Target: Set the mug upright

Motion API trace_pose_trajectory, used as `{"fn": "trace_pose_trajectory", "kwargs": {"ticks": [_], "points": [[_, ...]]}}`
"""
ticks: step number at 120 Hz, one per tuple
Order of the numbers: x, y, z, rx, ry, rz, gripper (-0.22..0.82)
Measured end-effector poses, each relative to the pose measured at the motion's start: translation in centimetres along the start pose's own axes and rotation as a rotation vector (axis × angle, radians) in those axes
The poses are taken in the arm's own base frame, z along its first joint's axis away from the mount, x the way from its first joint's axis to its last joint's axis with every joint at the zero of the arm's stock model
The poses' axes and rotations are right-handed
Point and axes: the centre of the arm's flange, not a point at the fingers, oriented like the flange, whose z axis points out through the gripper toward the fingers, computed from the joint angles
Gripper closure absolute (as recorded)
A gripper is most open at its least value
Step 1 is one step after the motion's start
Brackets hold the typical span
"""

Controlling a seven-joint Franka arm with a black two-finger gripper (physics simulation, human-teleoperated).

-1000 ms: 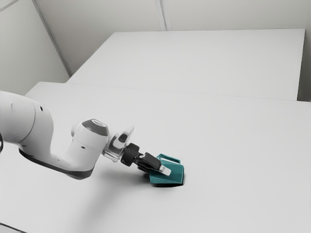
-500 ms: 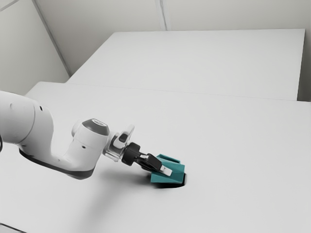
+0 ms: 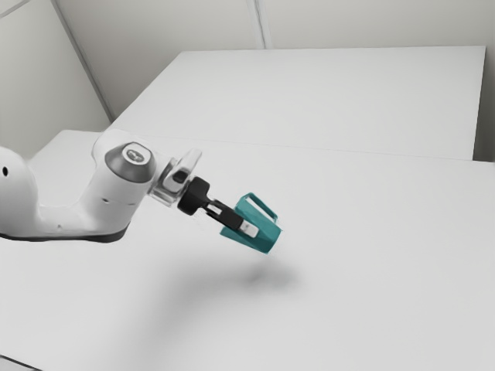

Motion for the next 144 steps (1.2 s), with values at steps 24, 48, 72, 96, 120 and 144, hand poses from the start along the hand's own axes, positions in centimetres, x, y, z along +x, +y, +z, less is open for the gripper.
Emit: {"fn": "trace_pose_trajectory", "kwargs": {"ticks": [24,48,72,96,120,144], "points": [[1.5,-1.3,-4.6,0.246,-0.204,0.112,0.79],[0.8,-2.4,-6.4,0.429,-0.374,0.133,0.79],[-0.4,-3.8,-7.1,0.551,-0.445,0.109,0.78],[-1.6,-5.4,-6.7,0.636,-0.476,0.086,0.78],[-2.7,-6.3,-5.7,0.705,-0.517,0.092,0.78],[-3.8,-7.2,-4.2,0.729,-0.521,0.065,0.79]]}}
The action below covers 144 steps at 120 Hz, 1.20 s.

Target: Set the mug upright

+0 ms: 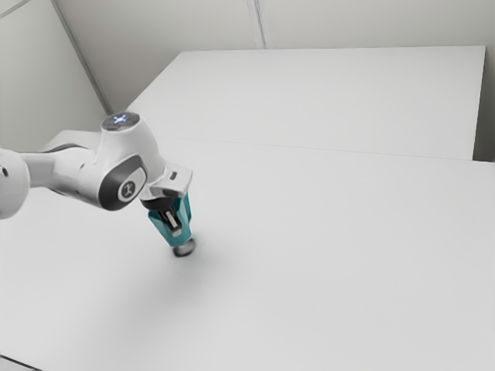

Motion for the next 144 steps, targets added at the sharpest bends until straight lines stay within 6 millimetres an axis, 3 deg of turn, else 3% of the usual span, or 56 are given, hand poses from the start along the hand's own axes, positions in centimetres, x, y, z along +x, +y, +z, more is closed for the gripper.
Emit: {"fn": "trace_pose_trajectory", "kwargs": {"ticks": [68,120,144], "points": [[0.1,0.3,3.0,0.005,-0.004,-0.08,0.78],[0.1,0.2,2.8,0.003,0.005,-0.103,0.57],[0.2,0.0,1.8,0.012,0.023,-0.108,0.49]]}}
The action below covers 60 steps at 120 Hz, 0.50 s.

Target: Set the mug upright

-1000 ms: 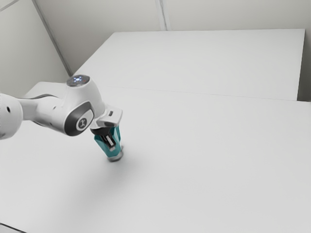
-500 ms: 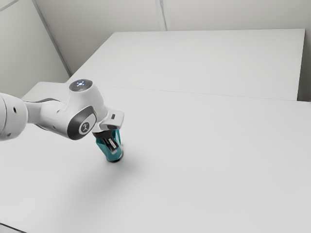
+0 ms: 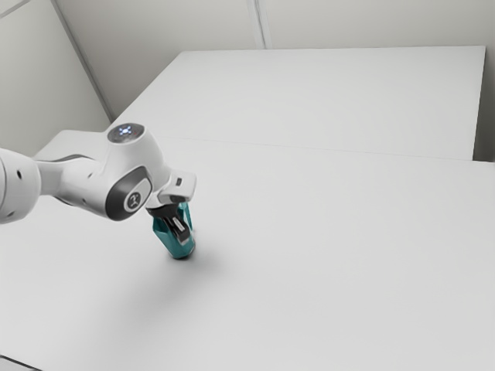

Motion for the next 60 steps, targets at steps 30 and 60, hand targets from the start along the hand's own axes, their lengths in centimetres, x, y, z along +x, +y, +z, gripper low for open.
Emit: {"fn": "trace_pose_trajectory", "kwargs": {"ticks": [30,60], "points": [[-0.1,-0.3,-3.1,0.016,0.041,-0.011,0.43],[1.5,-1.9,-8.9,0.042,0.099,-0.034,0.39]]}}
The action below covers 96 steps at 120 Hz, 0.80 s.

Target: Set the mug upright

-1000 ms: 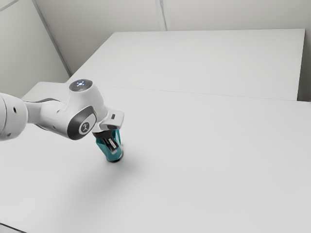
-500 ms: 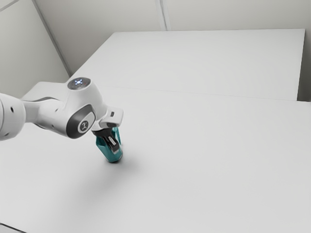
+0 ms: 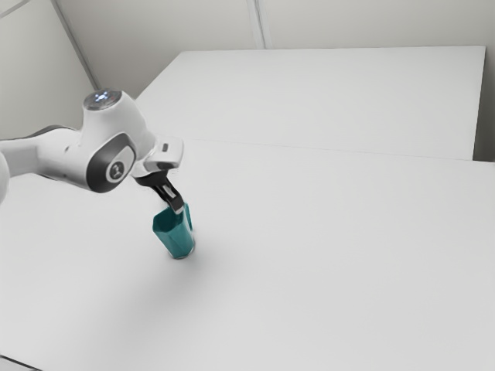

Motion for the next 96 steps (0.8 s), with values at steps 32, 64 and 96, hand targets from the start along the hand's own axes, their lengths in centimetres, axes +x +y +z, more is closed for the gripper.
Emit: {"fn": "trace_pose_trajectory", "kwargs": {"ticks": [32,64,96], "points": [[6.8,-6.0,-5.5,-0.018,-0.022,-0.112,0.2],[9.5,-10.1,-5.2,-0.106,-0.154,-0.234,0.06],[10.2,-10.2,-5.2,-0.146,-0.235,-0.282,0.02]]}}
